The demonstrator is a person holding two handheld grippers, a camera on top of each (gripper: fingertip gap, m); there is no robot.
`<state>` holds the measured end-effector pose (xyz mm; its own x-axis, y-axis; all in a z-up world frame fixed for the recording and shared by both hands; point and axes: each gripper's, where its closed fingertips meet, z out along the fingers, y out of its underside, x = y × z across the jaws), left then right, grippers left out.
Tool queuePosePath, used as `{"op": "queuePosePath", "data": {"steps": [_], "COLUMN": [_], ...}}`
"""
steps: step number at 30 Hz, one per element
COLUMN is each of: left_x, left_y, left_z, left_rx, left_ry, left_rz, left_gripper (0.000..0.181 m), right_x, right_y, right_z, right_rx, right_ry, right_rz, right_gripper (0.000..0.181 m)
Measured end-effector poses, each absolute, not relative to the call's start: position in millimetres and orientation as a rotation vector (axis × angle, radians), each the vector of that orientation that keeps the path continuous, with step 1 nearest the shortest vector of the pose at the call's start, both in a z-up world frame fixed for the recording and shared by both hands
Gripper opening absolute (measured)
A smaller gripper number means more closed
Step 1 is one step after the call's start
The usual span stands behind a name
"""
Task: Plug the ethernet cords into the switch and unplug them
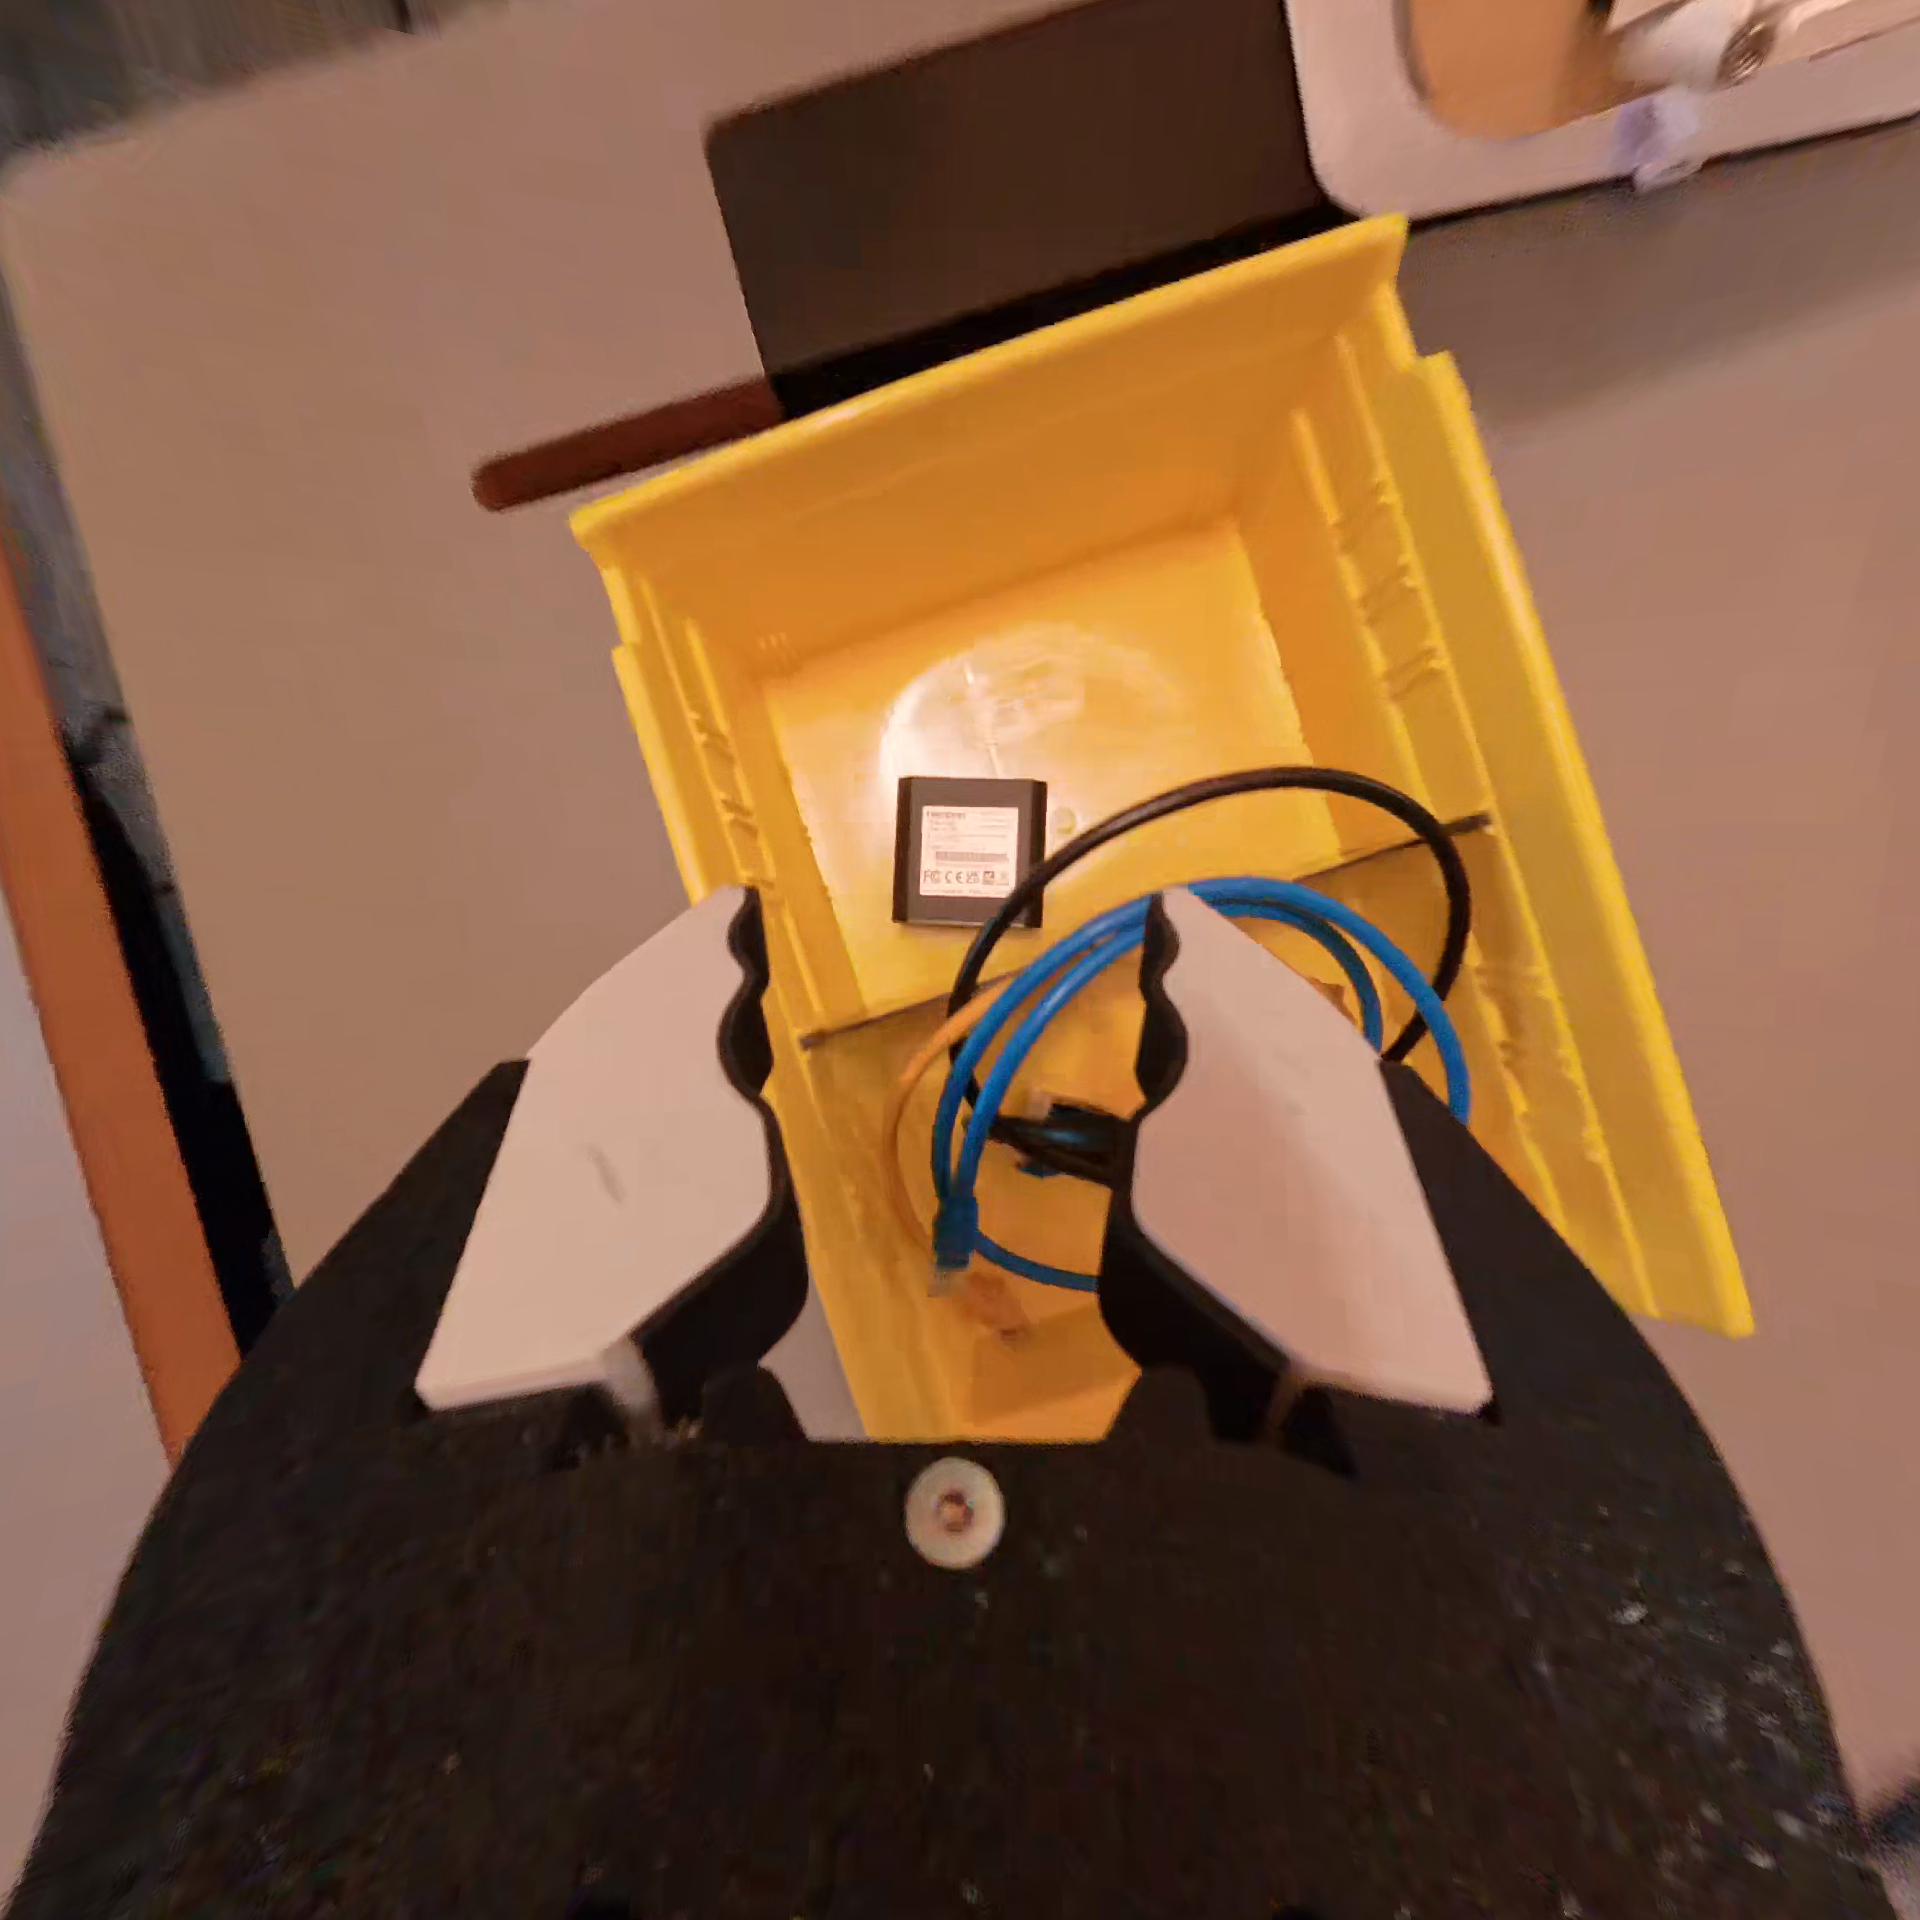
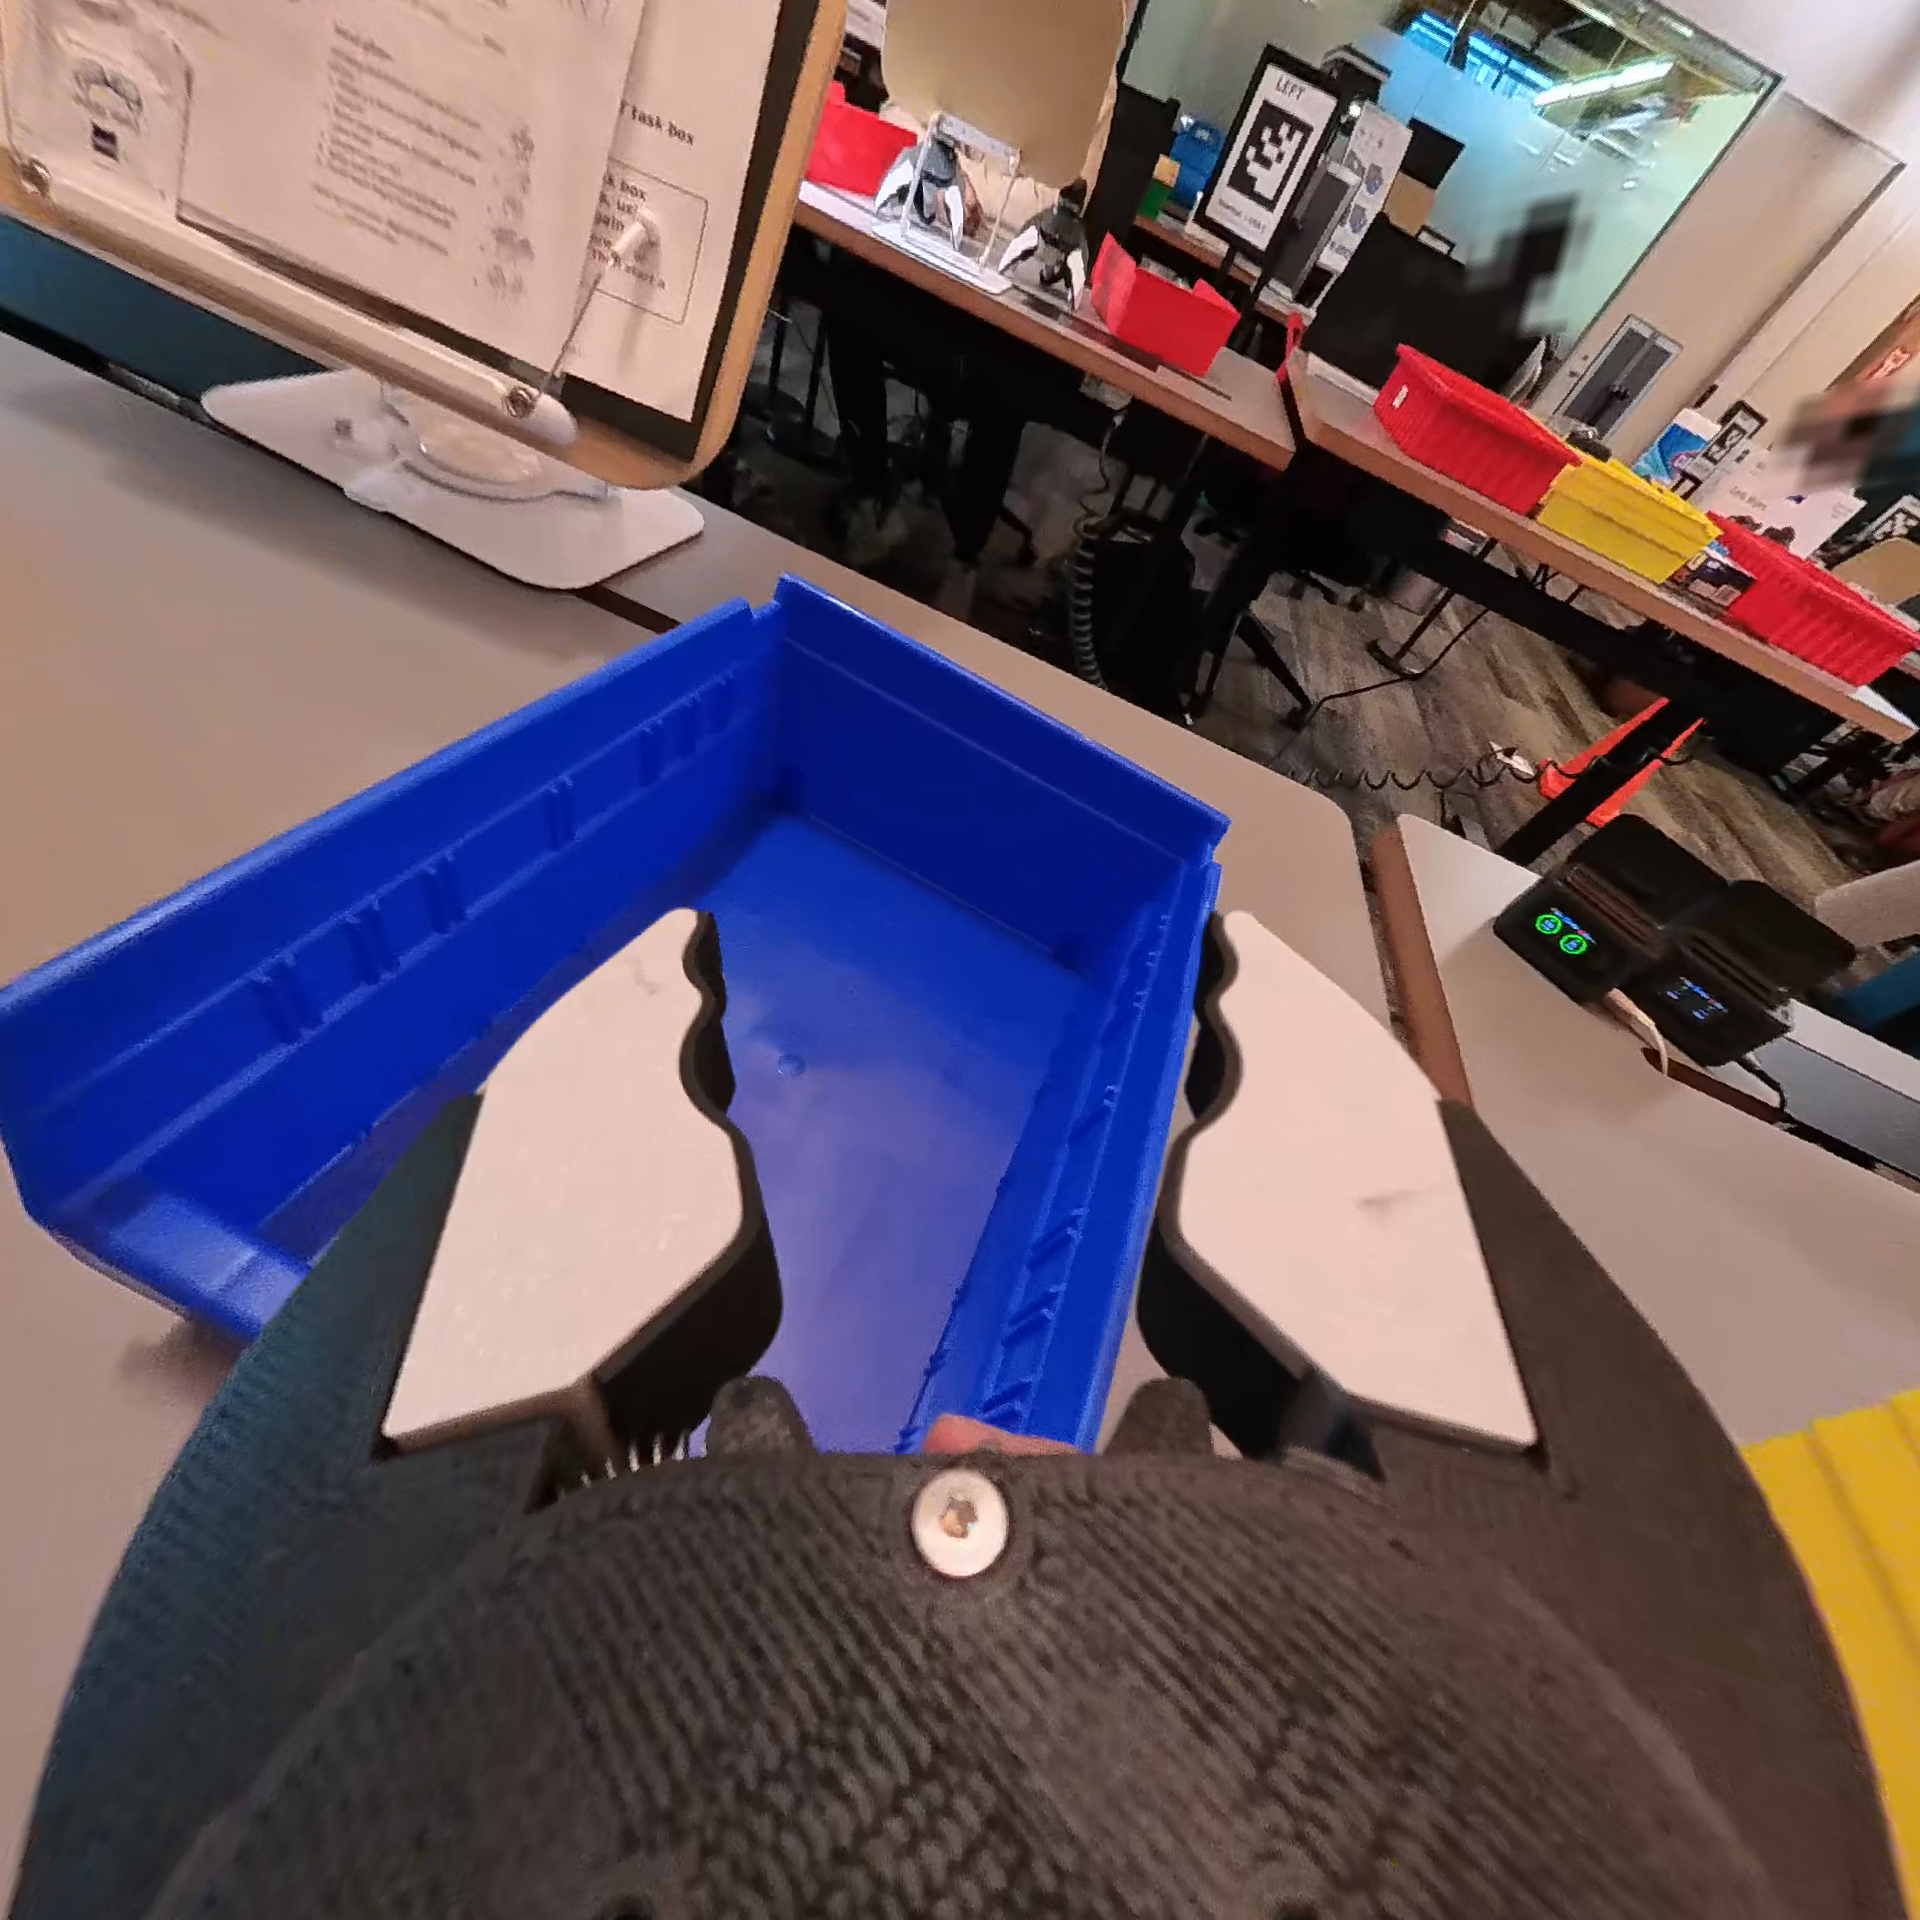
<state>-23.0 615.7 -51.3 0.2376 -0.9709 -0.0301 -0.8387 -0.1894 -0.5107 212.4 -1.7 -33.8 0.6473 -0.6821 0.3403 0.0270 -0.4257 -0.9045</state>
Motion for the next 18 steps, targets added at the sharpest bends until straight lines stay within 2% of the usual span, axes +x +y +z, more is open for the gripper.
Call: {"op": "queuePosePath", "data": {"steps": [3, 12, 18], "left_x": [-3, 17, 20], "left_y": [634, 634, 633], "left_z": [-71, -146, -167], "left_rx": [-2.124, -2.373, -2.52], "left_ry": [1.774, 2.045, 2.053], "left_rz": [-0.261, 0.062, 0.188], "left_gripper": [0.066, 0.075, 0.074], "right_x": [214, 225, 231], "right_y": [-6, -13, -14], "right_z": [-31, -40, -51], "right_rx": [-1.841, -1.816, -1.838], "right_ry": [0.518, 0.571, 0.578], "right_rz": [-0.907, -0.873, -0.863], "right_gripper": [0.087, 0.086, 0.087]}}
